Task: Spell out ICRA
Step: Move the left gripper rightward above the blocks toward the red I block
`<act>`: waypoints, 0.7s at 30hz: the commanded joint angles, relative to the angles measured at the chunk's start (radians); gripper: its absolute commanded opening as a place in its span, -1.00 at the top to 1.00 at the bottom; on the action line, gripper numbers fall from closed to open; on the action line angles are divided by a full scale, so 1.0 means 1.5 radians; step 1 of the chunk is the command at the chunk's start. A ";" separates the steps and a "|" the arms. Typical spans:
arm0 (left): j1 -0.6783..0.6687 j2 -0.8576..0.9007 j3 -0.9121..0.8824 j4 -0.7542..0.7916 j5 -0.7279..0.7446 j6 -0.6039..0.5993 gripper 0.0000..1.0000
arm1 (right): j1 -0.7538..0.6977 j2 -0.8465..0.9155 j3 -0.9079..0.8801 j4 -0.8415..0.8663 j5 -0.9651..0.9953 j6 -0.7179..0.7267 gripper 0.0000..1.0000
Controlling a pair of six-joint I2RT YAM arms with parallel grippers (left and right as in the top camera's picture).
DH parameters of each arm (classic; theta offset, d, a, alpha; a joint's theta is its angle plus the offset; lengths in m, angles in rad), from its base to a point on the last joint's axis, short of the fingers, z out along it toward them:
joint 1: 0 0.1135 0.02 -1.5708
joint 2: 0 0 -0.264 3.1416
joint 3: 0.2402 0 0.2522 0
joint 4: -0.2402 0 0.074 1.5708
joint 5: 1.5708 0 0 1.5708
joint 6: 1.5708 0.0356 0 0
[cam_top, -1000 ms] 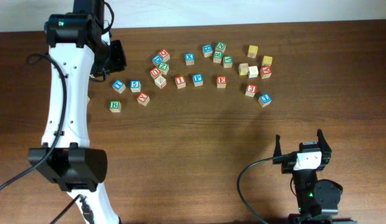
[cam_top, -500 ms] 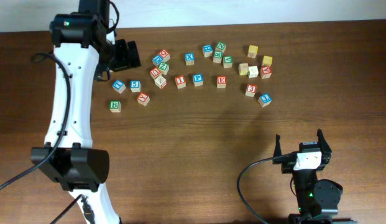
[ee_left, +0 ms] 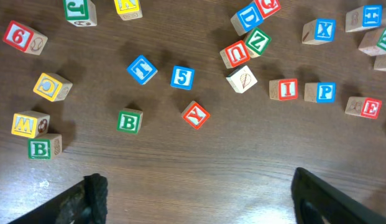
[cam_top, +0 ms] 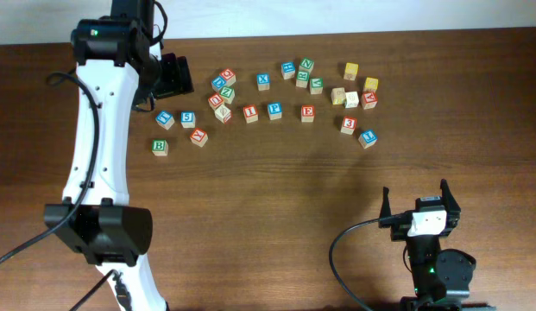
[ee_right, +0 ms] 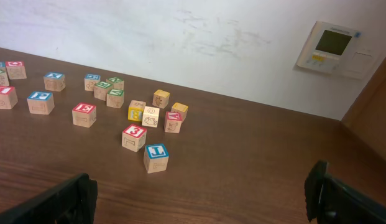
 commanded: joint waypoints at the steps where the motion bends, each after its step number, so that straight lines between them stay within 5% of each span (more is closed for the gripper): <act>1: 0.001 0.040 -0.006 -0.005 0.005 0.003 0.51 | 0.000 -0.004 -0.004 -0.003 -0.006 0.002 -0.97; 5: 0.000 0.062 -0.006 -0.019 0.007 0.003 1.00 | 0.000 -0.004 -0.004 -0.003 -0.006 0.002 -0.97; 21: -0.003 0.091 -0.006 -0.034 -0.028 0.003 1.00 | 0.000 -0.004 -0.004 -0.003 -0.006 0.002 -0.97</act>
